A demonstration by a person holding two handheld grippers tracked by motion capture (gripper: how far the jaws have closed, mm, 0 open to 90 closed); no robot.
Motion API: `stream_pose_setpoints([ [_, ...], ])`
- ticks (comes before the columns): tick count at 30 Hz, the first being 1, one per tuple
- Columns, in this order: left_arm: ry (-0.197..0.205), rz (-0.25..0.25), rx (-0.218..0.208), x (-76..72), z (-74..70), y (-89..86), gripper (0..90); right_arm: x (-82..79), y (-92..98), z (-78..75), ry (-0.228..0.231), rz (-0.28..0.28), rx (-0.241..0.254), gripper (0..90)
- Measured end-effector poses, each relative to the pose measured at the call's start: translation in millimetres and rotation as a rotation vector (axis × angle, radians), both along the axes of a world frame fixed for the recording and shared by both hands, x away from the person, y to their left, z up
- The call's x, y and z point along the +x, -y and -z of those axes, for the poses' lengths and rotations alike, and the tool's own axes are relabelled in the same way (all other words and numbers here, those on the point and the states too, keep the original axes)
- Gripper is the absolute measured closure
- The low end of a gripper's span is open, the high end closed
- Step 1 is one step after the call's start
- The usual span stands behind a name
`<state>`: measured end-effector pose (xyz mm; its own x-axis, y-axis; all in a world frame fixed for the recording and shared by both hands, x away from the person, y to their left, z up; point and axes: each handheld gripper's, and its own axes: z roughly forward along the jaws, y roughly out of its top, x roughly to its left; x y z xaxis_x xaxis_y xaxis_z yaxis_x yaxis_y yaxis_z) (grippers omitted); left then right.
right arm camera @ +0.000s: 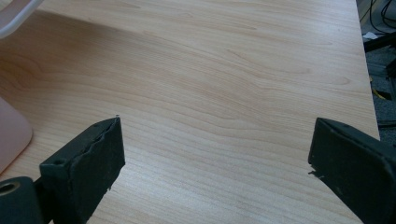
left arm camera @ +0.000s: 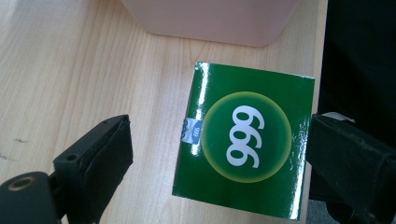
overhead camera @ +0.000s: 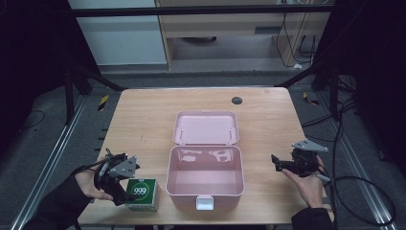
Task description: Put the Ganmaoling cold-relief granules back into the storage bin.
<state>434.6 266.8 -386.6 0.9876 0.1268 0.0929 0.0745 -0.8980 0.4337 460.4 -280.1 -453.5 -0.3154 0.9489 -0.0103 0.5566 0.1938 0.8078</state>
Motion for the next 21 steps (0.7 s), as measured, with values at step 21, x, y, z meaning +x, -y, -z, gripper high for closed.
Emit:
stream_pose_setpoints([
  [21,-0.026,0.028,0.043,-5.8,22.3,9.7,6.2,1.1,-1.1,2.4,-0.021,-0.005,-0.009,2.9],
])
